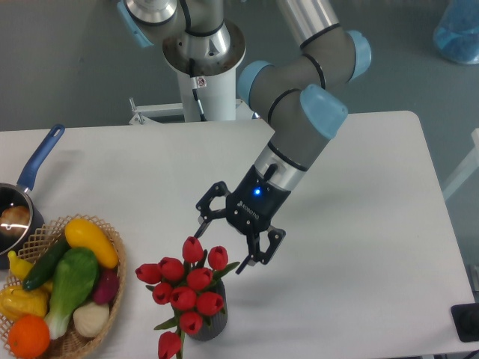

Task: Pick up the flowers from the vase
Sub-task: 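Move the open gripper down toward the tulip stems above the vase, then close the gripper around the tulip stems just above the vase rim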

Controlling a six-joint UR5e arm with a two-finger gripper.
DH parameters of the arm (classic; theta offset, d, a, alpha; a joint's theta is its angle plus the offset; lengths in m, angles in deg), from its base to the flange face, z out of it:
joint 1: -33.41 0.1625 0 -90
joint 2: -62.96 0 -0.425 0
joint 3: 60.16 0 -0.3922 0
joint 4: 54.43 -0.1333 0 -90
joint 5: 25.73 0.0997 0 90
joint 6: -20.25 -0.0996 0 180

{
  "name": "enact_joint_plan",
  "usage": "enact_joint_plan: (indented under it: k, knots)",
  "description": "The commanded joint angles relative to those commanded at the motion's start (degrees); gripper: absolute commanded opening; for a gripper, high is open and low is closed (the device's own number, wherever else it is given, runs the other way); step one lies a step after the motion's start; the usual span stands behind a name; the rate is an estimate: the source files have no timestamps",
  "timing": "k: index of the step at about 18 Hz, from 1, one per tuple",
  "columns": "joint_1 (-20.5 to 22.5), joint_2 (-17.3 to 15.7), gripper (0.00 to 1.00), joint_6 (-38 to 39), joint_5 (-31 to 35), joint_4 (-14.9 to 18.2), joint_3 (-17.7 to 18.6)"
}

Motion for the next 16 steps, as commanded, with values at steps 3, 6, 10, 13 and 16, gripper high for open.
enact_joint_plan:
  k: [3, 6, 10, 13, 16]
  knots:
    - [-0.70, 1.24, 1.00, 0.09, 0.09, -0.36, -1.76]
    - [-0.88, 1.41, 1.00, 0.09, 0.09, -0.36, -1.77]
    - [-1.76, 2.03, 1.00, 0.00, 0.09, -0.36, -1.68]
    - [-2.37, 2.21, 0.80, 0.00, 0.00, -0.36, -1.59]
    - [-2.46, 2.12, 0.52, 0.26, -0.52, -0.36, -1.15]
